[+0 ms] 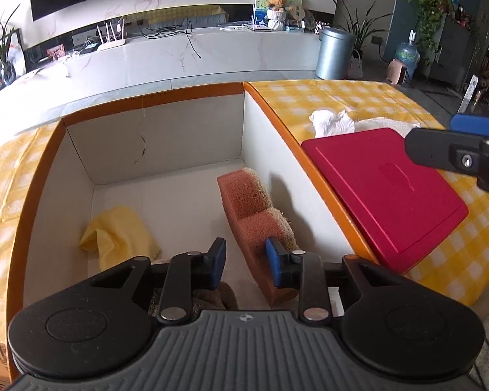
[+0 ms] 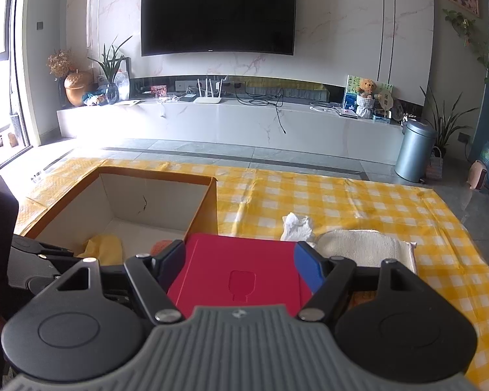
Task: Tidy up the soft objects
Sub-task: 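Move both open tools back toward the white towel on the tablecloth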
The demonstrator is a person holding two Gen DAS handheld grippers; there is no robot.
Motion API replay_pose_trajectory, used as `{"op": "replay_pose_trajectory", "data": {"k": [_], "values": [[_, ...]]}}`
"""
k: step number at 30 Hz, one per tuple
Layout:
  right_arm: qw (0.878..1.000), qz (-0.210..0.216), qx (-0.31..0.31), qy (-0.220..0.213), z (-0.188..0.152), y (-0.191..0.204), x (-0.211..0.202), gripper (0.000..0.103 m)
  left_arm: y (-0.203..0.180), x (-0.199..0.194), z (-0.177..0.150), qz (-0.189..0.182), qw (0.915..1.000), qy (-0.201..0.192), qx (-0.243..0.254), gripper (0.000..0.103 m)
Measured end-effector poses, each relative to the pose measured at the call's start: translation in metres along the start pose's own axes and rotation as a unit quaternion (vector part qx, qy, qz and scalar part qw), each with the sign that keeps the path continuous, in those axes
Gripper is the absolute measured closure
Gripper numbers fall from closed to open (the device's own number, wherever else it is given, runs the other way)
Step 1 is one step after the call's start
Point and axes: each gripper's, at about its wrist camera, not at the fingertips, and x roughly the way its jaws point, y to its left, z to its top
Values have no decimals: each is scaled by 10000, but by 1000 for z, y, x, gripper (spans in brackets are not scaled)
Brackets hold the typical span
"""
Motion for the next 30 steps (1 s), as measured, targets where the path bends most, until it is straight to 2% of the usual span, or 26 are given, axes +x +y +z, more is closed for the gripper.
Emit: {"op": "replay_pose_trajectory", "data": {"k": [3, 7, 12, 15, 22, 24, 26, 30], "values": [[10000, -6, 6, -18, 0, -1, -1, 30, 3, -3, -2, 170, 9998, 48, -26, 70], [10000, -25, 34, -20, 0, -5, -1, 30, 10, -11, -2, 9, 9998, 68, -203, 68], [9999, -76, 37, -108, 0, -13, -10, 30, 7, -30, 4, 33, 9993, -293, -249, 41], [9994, -191, 164, -239, 2, -29, -22, 30, 8, -42, 11, 45, 9978, -523, -406, 36], [9945, -662, 655, -469, 1, -81, -46, 30, 6, -67, 24, 266, 9921, -1016, -687, 27], [9919, -841, 823, -472, 0, -96, -49, 28, 0, -73, 28, 235, 9920, -1074, -625, 27], [9891, -1040, 957, -401, -3, -109, -46, 19, -8, -78, 34, 196, 9918, -1138, -544, 27], [9851, -1190, 1225, -206, -11, -129, -33, 17, -31, -84, 45, 169, 9917, -1241, -292, 25]]}}
